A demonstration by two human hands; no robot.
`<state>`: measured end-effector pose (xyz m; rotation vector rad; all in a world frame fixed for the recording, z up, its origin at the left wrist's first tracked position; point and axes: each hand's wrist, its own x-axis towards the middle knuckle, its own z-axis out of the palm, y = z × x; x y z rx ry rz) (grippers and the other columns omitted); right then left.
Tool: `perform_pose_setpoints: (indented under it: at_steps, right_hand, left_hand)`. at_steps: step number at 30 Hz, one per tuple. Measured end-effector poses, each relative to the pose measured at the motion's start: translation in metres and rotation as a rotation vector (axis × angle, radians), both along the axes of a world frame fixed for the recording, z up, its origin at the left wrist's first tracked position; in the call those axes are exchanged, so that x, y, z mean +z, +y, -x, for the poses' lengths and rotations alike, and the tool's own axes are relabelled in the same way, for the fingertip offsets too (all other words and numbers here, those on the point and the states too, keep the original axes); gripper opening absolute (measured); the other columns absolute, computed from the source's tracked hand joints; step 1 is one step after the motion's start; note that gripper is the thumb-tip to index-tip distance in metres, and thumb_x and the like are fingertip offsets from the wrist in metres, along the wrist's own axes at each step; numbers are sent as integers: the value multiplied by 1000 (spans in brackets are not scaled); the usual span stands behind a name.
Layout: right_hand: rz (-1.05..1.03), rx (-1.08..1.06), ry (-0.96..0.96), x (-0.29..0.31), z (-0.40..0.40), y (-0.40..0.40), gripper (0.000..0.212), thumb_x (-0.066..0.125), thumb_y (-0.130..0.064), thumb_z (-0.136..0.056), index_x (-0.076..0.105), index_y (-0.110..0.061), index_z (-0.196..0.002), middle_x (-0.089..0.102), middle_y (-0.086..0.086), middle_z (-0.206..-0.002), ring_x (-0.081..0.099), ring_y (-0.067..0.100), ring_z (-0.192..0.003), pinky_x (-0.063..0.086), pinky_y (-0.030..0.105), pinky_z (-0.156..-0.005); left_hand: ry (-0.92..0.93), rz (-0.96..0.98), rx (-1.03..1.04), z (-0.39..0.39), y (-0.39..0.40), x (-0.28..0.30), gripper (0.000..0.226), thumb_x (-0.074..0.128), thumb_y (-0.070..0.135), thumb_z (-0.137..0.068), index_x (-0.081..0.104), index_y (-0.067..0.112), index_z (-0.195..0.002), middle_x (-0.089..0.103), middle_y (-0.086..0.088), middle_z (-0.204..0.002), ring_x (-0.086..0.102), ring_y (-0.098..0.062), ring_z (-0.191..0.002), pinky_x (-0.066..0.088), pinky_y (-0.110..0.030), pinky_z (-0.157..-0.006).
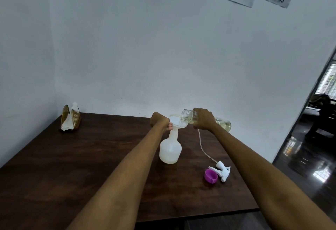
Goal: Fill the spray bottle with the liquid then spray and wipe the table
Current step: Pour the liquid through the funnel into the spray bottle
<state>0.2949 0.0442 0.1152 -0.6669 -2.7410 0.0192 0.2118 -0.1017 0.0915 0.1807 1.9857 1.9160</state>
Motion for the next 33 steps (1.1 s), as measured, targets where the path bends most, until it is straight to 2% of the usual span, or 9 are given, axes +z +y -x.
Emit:
perform_pose_setpoints:
  at_steps: [2,4,8,11,14,21,28,31,33]
  right_hand:
    - [-2,-1,-2,0,-1,0,47,70,-8,-67,56,-7,-111,65,11,-107,59,32,-101,42,32,-78]
    - [-2,0,2,-1,-1,0,45,69,-8,-67,56,-7,-110,65,11,-107,59,32,-101,42,32,-77]
    - [10,8,12,-2,-1,0,42,69,-8,-66,57,-6,-106,66,11,-104,60,32,-99,38,30,-72]
    - [1,10,8,-1,-2,0,44,71,-9,-66,57,-7,-107,66,10,-105,60,31,-99,42,32,-75]
    - [-5,5,8,0,-2,0,44,70,-9,-66,56,-7,-108,65,10,-106,60,32,-100,44,33,-80]
    - [-12,9,1,-1,-1,-1,45,70,-9,-67,56,-7,-110,65,10,-107,60,32,-101,45,34,-80]
    - [1,9,17,-1,0,0,42,68,-6,-67,56,-5,-108,66,11,-105,60,32,-100,43,33,-78]
    - [1,16,18,0,1,-1,36,67,-5,-67,56,-8,-100,64,10,-98,60,33,-99,36,30,-73]
    - [-4,18,22,-1,1,0,34,67,-6,-66,56,-8,-98,63,10,-96,60,33,-95,35,28,-72]
  left_hand:
    - [5,0,1,0,0,0,24,55,-5,-91,52,-3,-68,52,-13,-58,52,-11,-30,47,-21,-31]
    - [5,-10,3,-2,0,0,15,56,-5,-91,55,-3,-76,53,-14,-58,54,-15,-41,47,-22,-31]
    - [9,-14,-2,0,1,-1,26,55,-6,-91,50,-1,-66,53,-14,-59,53,-17,-46,48,-22,-32]
    - [10,-1,-8,-1,1,0,10,55,-6,-91,55,-5,-81,53,-14,-59,54,-17,-45,47,-22,-31]
    - [17,12,6,0,1,-1,20,56,-6,-90,53,-3,-71,52,-14,-57,53,-12,-30,47,-22,-32]
    - [-1,11,5,-1,1,2,25,55,-7,-91,50,-1,-67,51,-15,-58,52,-17,-46,45,-21,-29]
    - [-12,4,-15,1,4,0,18,54,-6,-92,55,-4,-75,54,-17,-64,52,-17,-47,55,-28,-46]
    - [-18,-6,-26,0,4,1,7,52,-6,-93,59,-6,-94,55,-18,-67,51,-17,-48,56,-31,-54]
    - [-15,-14,-30,0,3,1,14,51,-6,-93,56,-6,-80,51,-15,-62,50,-16,-48,54,-26,-45]
